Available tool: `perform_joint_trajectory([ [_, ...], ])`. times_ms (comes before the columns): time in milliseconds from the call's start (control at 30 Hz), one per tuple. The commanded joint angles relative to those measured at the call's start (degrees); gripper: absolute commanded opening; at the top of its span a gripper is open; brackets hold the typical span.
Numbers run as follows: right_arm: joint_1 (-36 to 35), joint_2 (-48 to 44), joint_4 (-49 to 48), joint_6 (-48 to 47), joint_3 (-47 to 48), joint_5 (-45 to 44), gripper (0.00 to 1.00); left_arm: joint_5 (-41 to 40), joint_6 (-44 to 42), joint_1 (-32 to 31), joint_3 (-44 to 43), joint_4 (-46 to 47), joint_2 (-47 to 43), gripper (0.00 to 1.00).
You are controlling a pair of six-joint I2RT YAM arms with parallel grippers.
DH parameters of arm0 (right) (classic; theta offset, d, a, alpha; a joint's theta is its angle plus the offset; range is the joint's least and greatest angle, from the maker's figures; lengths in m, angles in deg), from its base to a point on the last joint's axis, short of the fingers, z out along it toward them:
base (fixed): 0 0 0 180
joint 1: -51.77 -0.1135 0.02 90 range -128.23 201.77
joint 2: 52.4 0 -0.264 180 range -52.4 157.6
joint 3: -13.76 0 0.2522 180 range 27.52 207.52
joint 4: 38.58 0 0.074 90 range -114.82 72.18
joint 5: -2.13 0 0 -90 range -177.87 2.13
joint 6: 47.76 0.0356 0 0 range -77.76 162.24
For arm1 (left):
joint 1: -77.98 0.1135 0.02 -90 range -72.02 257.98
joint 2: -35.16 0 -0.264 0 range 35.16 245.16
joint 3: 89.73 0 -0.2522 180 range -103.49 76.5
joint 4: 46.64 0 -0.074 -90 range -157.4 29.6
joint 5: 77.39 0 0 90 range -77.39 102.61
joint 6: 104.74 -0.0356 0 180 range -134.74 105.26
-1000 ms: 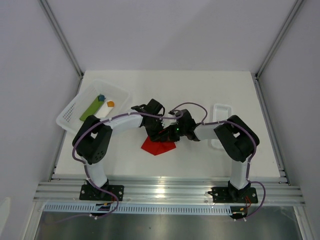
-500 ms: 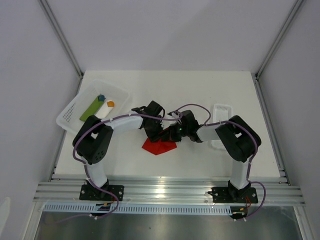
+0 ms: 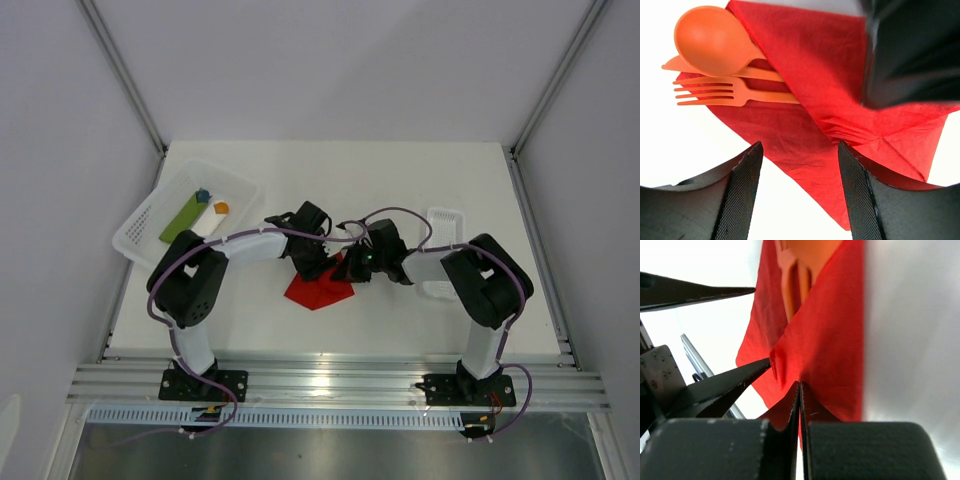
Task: Place the utensils on the paper napkin and roll it up
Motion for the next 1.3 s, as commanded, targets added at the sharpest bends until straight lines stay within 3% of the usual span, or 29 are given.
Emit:
perform_joint_trajectory([
  [0, 1.34, -2.81, -1.29, -0.19, -0.51, -0.5, 0.0, -1.3, 0.26, -0.14, -0.12, -0.4, 1.09, 0.65],
  [400, 1.78, 0.7, -2.51, -0.02, -1.12, 0.2, 0.0, 1.69, -3.34, -0.06, 0.4, -3.3, -4.35, 0.66],
  [667, 1.78, -0.53, -1.81, -0.54, -0.95, 0.47, 0.0, 1.16, -22.22, -0.41, 11.54, -6.55, -17.79, 0.69],
  [800, 1.7, -0.44, -2.25, -0.63, -1.03, 0.91, 0.0, -1.65, -31.63, -3.65, 20.51, -2.97, -23.15, 0.7],
  [1033, 1.52, -0.26, -2.34, -0.72, -1.39, 0.91, 0.0, -8.77, -39.28, -8.93, 24.05, 2.06, -20.36, 0.72],
  [1267, 1.43, -0.35, -2.16, -0.8, -1.21, 1.0, 0.0, -13.25, -39.91, -10.87, 24.58, 8.03, -18.33, 0.68],
])
